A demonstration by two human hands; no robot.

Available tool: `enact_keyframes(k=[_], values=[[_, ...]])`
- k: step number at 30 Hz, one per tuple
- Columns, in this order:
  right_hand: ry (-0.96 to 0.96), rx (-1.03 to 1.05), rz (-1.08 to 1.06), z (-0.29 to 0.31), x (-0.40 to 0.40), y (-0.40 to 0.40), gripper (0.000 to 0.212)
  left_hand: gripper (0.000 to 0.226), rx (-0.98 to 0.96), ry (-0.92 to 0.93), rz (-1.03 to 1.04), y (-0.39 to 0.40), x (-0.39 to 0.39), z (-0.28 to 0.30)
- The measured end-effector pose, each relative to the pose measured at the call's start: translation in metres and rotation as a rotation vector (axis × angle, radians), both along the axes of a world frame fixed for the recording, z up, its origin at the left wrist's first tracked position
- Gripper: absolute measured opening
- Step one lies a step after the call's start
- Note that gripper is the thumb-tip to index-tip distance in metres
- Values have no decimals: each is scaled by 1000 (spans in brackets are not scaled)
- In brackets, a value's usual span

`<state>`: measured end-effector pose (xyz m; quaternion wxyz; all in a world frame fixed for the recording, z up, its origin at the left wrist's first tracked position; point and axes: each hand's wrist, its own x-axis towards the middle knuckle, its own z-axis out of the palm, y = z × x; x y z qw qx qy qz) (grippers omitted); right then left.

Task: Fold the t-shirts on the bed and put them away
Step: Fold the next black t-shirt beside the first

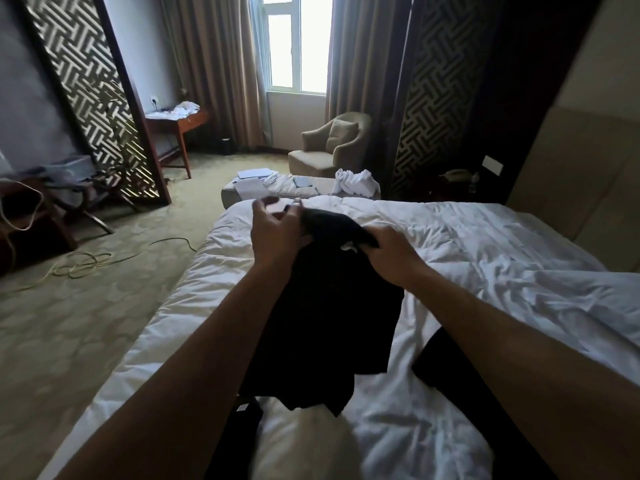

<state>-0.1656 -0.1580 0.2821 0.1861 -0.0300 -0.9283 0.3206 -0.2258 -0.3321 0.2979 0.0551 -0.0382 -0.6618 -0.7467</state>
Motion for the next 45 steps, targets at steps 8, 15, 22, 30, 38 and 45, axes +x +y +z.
enact_keyframes(k=[8, 15, 22, 30, 38, 45], values=[[-28, 208, 211, 50, -6, -4, 27, 66, -755, 541, -363, 9, 6, -27], [-39, 292, 184, 45, -1, 21, 3, 20, -818, 450, -466, -8, -9, -20], [-261, 424, 219, 65, 19, 45, 15, 31, -605, 457, -259, -5, -4, -6], [-146, 220, 167, 69, 29, 56, 14, 40, -839, 679, -352, -7, 12, -11], [-69, 112, 48, 55, 43, 88, 17, 46, -957, 309, -345, -48, -21, -20], [-68, -118, 103, 58, 47, 82, 11, 25, -962, 73, -34, -40, -9, -1]])
